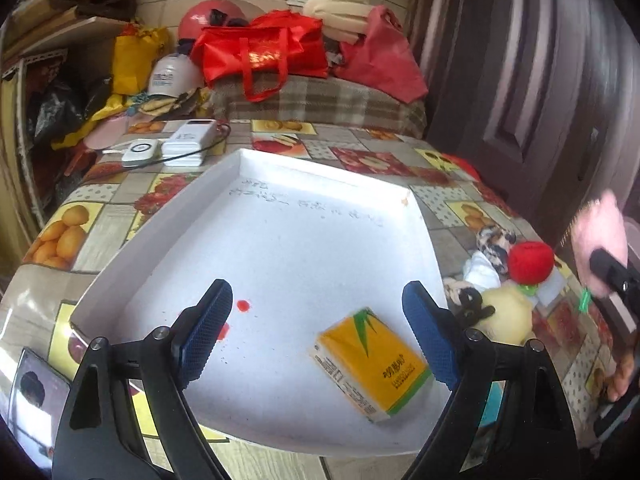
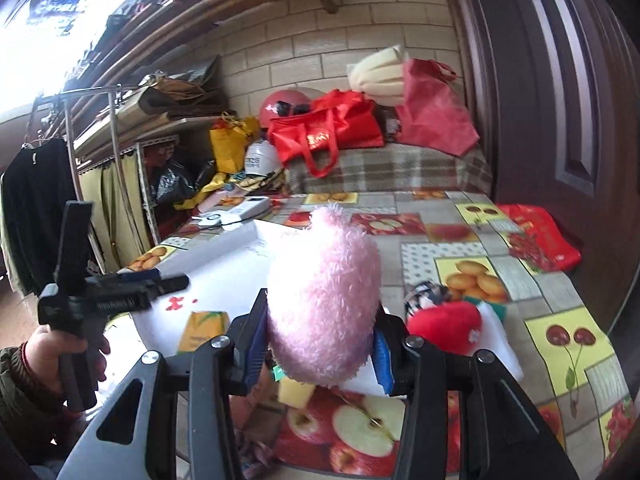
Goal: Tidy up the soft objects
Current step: 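Lower the yellow tissue pack into the white tray and open the left gripper, then regrasp and shift the yellow pack in the tray while the right gripper drops the pink ball in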
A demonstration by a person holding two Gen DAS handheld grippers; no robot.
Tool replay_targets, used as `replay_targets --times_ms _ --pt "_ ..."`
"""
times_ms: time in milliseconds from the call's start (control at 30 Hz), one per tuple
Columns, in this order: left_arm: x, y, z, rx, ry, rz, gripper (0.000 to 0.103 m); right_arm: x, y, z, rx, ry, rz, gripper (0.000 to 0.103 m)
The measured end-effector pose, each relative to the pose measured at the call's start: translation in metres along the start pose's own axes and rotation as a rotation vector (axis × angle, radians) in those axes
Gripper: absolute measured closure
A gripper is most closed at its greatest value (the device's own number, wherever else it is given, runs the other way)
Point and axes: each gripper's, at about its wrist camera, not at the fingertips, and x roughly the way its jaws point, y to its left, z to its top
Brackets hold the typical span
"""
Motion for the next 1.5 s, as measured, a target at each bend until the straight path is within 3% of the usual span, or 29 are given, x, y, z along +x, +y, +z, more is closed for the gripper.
replay_targets --times_ms 133,200,333,433,633,800,833,900,933,1133,1200,1267,1500 --pt "0.006 -0.025 -0.003 0.261 0.128 -0.106 0.016 0.002 -0.001 -0.004 0.000 0.011 0.008 0.059" --pt "0.008 -0.033 -0.002 0.395 0.179 -0.115 0.016 0.004 -0.005 -0.008 0.015 0.027 0.011 0.059" --pt "0.028 -0.041 0.002 0.581 0.349 -0.222 0.016 0.006 -0.009 -0.011 0.046 0.040 0.022 0.059" --pt "0.043 -0.050 -0.007 0.719 0.426 -0.242 0.016 0.005 -0.008 -0.012 0.047 0.044 0.024 0.058" --pt "0.072 -0.058 -0.005 0.760 0.478 -0.233 0.016 0.006 -0.010 -0.012 0.061 0.057 0.026 0.058" --pt "0.090 -0.051 -0.002 0.658 0.516 -0.274 0.016 0.006 -0.010 -0.012 0.062 0.059 0.031 0.058" --pt "0.091 -0.048 -0.002 0.621 0.513 -0.283 0.017 0.005 -0.008 -0.011 0.058 0.056 0.031 0.058" --pt "0.085 -0.044 -0.001 0.566 0.467 -0.297 0.029 0.005 -0.006 -0.009 0.053 0.048 0.032 0.058" --pt "0.081 -0.040 0.001 0.518 0.436 -0.280 0.030 0.005 -0.003 -0.007 0.049 0.042 0.033 0.058" --pt "0.041 -0.013 0.021 0.197 0.127 -0.078 0.029 0.019 0.018 0.002 0.037 0.017 0.040 0.058" --pt "0.027 -0.014 0.025 0.168 0.025 0.018 0.029 0.024 0.025 0.005 0.034 0.012 0.045 0.058" --pt "0.019 -0.014 0.029 0.140 -0.036 0.065 0.029 0.029 0.033 0.007 0.028 0.005 0.048 0.058" --pt "0.001 -0.014 0.035 0.134 -0.105 0.113 0.029 0.034 0.043 0.016 0.028 -0.014 0.051 0.058"
